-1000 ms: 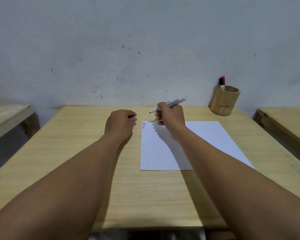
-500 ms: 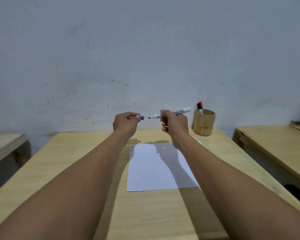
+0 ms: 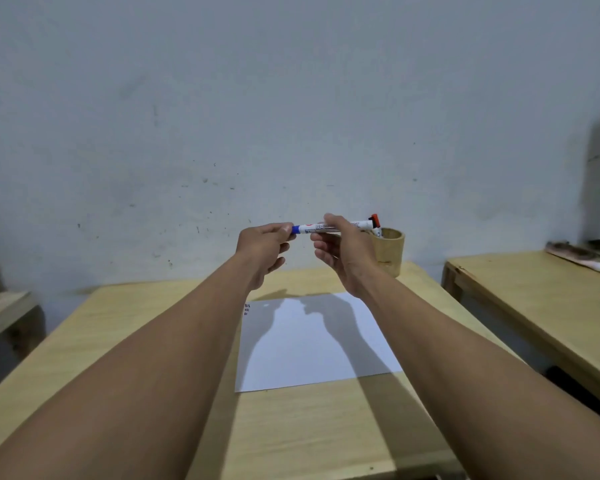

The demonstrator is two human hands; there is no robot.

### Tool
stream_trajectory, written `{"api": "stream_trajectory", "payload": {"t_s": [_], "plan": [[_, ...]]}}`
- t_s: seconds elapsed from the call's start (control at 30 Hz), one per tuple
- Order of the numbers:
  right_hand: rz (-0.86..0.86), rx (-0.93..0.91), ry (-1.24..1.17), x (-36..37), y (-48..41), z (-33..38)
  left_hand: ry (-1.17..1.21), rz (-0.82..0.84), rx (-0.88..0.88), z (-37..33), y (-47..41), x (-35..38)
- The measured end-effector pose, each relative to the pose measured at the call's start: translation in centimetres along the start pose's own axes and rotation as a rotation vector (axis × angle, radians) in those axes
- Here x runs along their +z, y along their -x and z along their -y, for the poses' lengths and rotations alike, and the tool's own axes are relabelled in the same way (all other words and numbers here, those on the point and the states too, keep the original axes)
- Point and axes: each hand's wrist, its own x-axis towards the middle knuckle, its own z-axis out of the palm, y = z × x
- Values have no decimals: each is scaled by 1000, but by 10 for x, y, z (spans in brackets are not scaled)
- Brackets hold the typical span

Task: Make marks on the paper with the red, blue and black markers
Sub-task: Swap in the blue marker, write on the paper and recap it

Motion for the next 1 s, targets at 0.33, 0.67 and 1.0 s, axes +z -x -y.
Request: {"api": "stream_trajectory", "payload": {"t_s": [0.33, 0.67, 1.0], "plan": [[-23, -115, 221, -27, -3, 25, 160, -23, -23, -20, -2, 15], [118, -243, 732, -63, -15, 34, -158, -21, 273, -25, -22, 55], [14, -337, 887, -101, -66, 51, -189, 0, 272, -14, -50, 125]]}}
